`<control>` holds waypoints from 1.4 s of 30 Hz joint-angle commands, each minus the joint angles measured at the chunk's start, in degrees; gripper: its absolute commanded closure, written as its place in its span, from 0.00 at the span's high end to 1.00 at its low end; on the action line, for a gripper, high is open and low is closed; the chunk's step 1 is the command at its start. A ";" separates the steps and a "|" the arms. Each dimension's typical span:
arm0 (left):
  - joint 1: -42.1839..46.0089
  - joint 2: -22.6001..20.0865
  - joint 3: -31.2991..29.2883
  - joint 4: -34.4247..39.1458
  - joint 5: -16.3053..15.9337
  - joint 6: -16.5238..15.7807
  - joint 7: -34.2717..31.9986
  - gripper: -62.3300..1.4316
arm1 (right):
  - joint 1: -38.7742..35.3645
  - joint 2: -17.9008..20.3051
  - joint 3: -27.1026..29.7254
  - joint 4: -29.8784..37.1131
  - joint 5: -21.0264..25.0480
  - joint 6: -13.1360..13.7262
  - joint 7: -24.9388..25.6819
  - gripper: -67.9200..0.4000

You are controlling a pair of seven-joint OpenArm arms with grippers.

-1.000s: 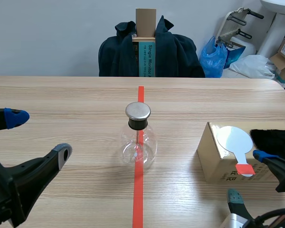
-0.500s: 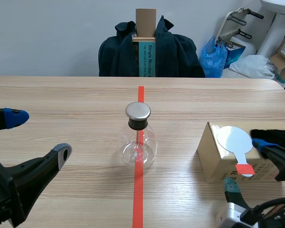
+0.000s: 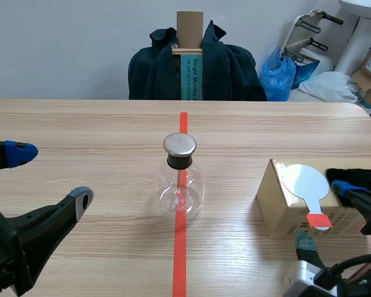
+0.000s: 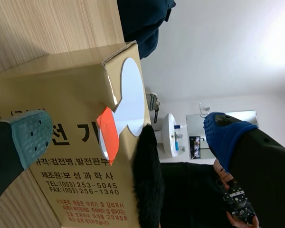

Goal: Do the electroscope experiment.
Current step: 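Pick up the white charging plate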

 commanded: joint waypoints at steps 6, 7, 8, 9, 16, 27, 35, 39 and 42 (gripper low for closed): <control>0.11 0.13 0.42 1.09 -0.55 -0.04 -1.20 1.00 | 0.37 0.98 0.42 0.87 0.13 -3.32 -0.85 1.00; 0.11 0.13 0.42 1.09 -0.55 -0.04 -1.20 1.00 | 0.37 0.96 0.42 0.87 -0.11 -3.32 -1.16 0.98; 0.11 0.13 0.42 1.09 -0.57 -0.04 -1.20 1.00 | 0.37 0.96 0.42 0.87 -0.28 -3.32 -1.51 0.94; 0.11 0.13 0.42 1.09 -0.57 -0.04 -1.20 1.00 | 0.37 0.96 0.42 0.87 -0.28 -3.32 -1.57 0.88; 0.11 0.13 0.42 1.09 -0.57 -0.04 -1.20 1.00 | 0.37 0.98 0.42 0.87 -0.72 -3.32 -1.70 0.38; 0.11 0.13 0.42 1.09 -0.57 -0.04 -1.20 1.00 | 0.37 0.98 0.42 0.87 -1.14 -3.32 -1.70 0.02; 0.11 0.13 0.42 1.09 -0.57 -0.04 -1.20 1.00 | 0.37 0.96 0.42 0.87 -0.85 -3.32 -1.90 0.02; 0.11 0.13 0.42 1.09 -0.57 -0.04 -1.20 1.00 | 0.37 0.96 0.42 0.94 -0.94 -3.32 -1.84 0.02; 0.11 0.13 0.42 1.09 -0.57 -0.04 -1.20 1.00 | 0.31 1.29 0.42 2.27 -0.85 -3.32 -2.54 0.02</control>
